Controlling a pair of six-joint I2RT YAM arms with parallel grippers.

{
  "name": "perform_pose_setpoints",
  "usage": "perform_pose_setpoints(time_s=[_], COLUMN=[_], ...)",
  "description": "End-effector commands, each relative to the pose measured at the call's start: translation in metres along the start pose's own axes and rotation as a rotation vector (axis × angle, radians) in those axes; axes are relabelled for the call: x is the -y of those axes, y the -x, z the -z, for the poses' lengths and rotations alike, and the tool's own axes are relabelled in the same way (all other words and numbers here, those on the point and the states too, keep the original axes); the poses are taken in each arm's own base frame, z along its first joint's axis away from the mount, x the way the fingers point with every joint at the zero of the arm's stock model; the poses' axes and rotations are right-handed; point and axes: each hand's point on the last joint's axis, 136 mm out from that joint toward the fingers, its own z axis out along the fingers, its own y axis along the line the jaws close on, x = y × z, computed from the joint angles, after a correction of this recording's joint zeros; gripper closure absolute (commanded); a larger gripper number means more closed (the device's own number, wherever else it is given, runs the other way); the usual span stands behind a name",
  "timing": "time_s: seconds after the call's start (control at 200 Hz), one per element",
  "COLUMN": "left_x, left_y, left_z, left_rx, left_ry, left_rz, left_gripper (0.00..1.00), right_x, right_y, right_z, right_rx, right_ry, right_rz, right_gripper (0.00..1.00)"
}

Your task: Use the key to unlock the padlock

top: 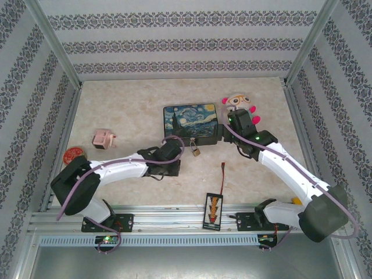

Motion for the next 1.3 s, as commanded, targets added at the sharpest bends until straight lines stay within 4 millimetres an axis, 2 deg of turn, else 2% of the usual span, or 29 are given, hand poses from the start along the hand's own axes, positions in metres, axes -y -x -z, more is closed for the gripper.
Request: perform_pose_setpoints(time_s=[0.0, 0.185, 0.31, 0.41, 0.51, 0.665, 0.74, 0.825, 0.939, 1.029, 1.169, 1.294], left_x=[0.021, 0.051, 0.063, 0.066, 0.068, 0.063, 0.053, 0.033, -0.002, -0.031, -0.069, -0.091], left_y=[0.003, -0.011, -0.017, -0.022, -0.025, -0.019, -0.012, -0.001, 0.012, 0.019, 0.028, 0.032], left_z=[-0.003, -0.017, -0.023, -0.022, -0.017, -0.002, 0.010, 0.026, 0.049, 0.065, 0.088, 0.100], left_rx=[0.016, -0.031, -0.055, -0.070, -0.066, 0.003, 0.061, 0.145, 0.253, 0.340, 0.477, 0.536], left_ry=[0.013, -0.038, -0.053, -0.064, -0.085, -0.103, -0.078, -0.018, 0.065, 0.126, 0.192, 0.225], left_rz=[-0.045, -0.108, -0.135, -0.142, -0.147, -0.109, -0.075, -0.024, 0.077, 0.160, 0.251, 0.310], left_gripper=[1.00, 0.94, 0.91, 0.86, 0.73, 0.61, 0.54, 0.44, 0.22, 0.00, 0.01, 0.01], right_x=[0.000, 0.013, 0.019, 0.021, 0.023, 0.016, 0.006, -0.010, -0.039, -0.063, -0.098, -0.123], right_y=[-0.011, -0.019, -0.026, -0.036, -0.052, -0.078, -0.090, -0.104, -0.122, -0.134, -0.154, -0.170], right_z=[0.006, 0.008, 0.009, 0.011, 0.012, 0.015, 0.018, 0.021, 0.021, 0.021, 0.018, 0.012], right_rx=[-0.012, -0.008, -0.015, -0.041, -0.084, -0.142, -0.169, -0.210, -0.269, -0.317, -0.405, -0.471], right_ry=[0.008, -0.038, -0.054, -0.054, -0.058, -0.047, -0.035, -0.006, 0.048, 0.080, 0.127, 0.160], right_rz=[-0.009, -0.014, -0.015, -0.026, -0.038, -0.053, -0.034, 0.002, 0.060, 0.113, 0.163, 0.174], right_gripper=[0.02, 0.02, 0.02, 0.02, 0.02, 0.02, 0.02, 0.02, 0.09, 0.19, 0.31, 0.37])
